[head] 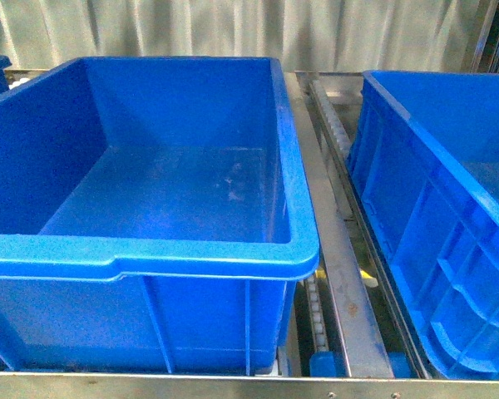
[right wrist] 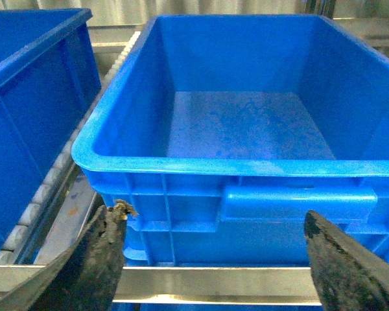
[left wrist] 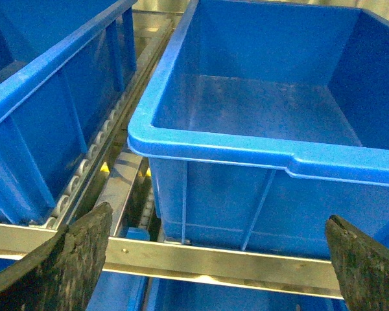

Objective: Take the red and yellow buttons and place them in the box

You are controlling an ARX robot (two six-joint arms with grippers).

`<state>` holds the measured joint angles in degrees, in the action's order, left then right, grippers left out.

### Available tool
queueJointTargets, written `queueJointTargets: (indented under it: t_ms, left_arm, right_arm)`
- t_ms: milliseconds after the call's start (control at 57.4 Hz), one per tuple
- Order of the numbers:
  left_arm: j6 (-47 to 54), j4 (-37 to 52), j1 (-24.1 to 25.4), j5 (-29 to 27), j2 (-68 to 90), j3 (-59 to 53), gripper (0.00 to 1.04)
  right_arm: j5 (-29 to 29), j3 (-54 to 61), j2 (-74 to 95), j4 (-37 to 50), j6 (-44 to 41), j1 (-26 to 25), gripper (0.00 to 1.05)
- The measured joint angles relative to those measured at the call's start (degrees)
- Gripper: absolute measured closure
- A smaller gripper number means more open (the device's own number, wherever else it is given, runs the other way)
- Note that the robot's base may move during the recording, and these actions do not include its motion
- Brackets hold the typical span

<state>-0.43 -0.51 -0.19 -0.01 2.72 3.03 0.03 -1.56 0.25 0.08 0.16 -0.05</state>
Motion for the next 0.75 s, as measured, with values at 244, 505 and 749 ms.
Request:
queueJointTargets:
  t_ms: [244,505,749]
  left_arm:
    - [0.0,0.0,0.0,0.0,0.0,0.0,0.08]
    - [0.0,0.0,0.0,0.0,0.0,0.0,0.08]
    - [0.0,0.0,0.0,0.0,0.0,0.0,0.08]
  right_arm:
    - [0.0,0.0,0.0,0.0,0.0,0.0,0.06]
    - [0.0,0.0,0.0,0.0,0.0,0.0,0.06]
    - [0.0,0.0,0.0,0.0,0.0,0.0,0.06]
